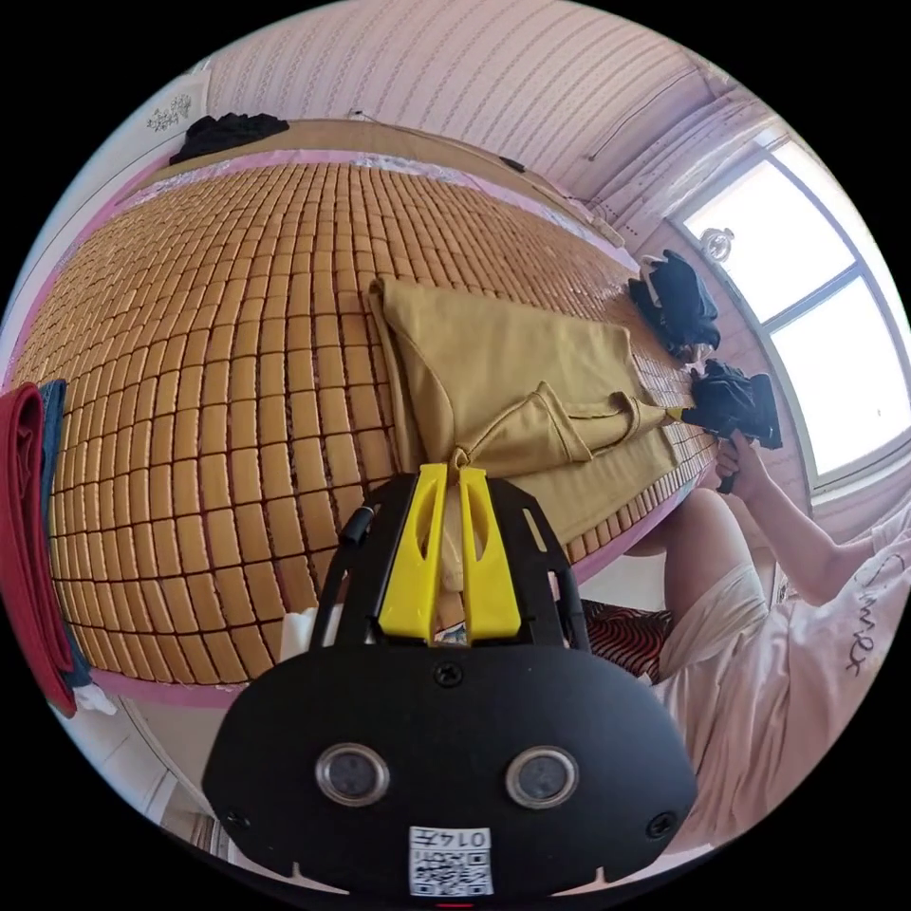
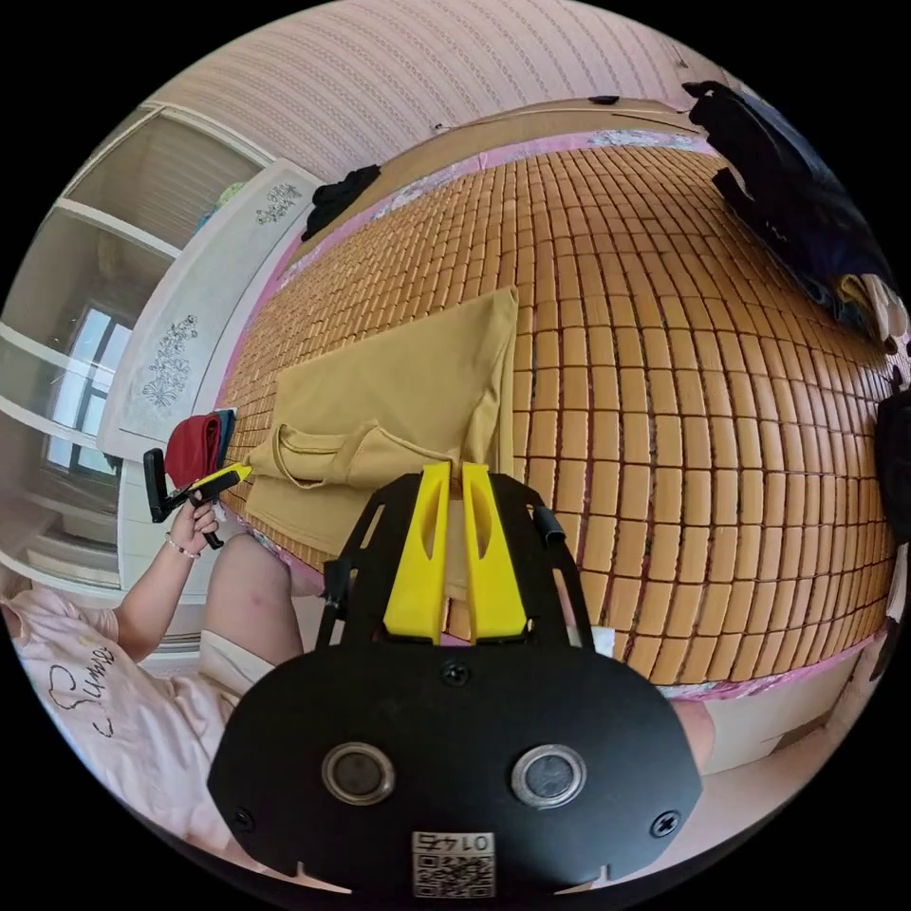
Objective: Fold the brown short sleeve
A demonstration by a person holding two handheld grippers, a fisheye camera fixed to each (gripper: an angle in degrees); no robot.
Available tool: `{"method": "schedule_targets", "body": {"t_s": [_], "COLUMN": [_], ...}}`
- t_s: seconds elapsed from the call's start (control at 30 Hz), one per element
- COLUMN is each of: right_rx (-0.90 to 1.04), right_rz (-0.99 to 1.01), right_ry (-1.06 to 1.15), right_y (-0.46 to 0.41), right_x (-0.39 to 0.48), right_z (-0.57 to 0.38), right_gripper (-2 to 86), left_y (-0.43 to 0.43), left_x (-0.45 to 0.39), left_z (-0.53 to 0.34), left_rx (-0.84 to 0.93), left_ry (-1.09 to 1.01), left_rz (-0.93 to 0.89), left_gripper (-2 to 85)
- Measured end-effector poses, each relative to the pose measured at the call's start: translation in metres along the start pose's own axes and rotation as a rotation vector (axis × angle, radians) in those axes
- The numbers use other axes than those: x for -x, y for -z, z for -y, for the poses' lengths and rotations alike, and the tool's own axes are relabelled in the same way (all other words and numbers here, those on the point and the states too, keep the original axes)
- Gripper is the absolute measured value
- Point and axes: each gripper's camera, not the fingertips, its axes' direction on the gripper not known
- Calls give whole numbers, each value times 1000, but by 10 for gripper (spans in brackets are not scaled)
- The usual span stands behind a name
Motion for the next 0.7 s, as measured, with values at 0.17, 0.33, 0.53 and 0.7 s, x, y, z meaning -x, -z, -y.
{"method": "schedule_targets", "body": {"t_s": [0.17, 0.33, 0.53, 0.7], "right_rx": [1, -68, 45, 99], "right_rz": [-41, -69, -79, -128], "right_ry": [-43, 136, 250, 249], "right_y": [4, 25, -36, -59], "right_x": [-1, 46, 103, 113], "right_z": [-9, 8, 52, 65], "right_gripper": [13, 18, 74, 52], "left_y": [11, 31, -45, -79], "left_x": [3, -16, -60, -66], "left_z": [-14, -2, 37, 39], "left_rx": [-51, -151, -4, 44], "left_ry": [47, -3, -59, 1], "left_rz": [-11, -61, -51, 22], "left_gripper": [47, 40, 70, 18]}}
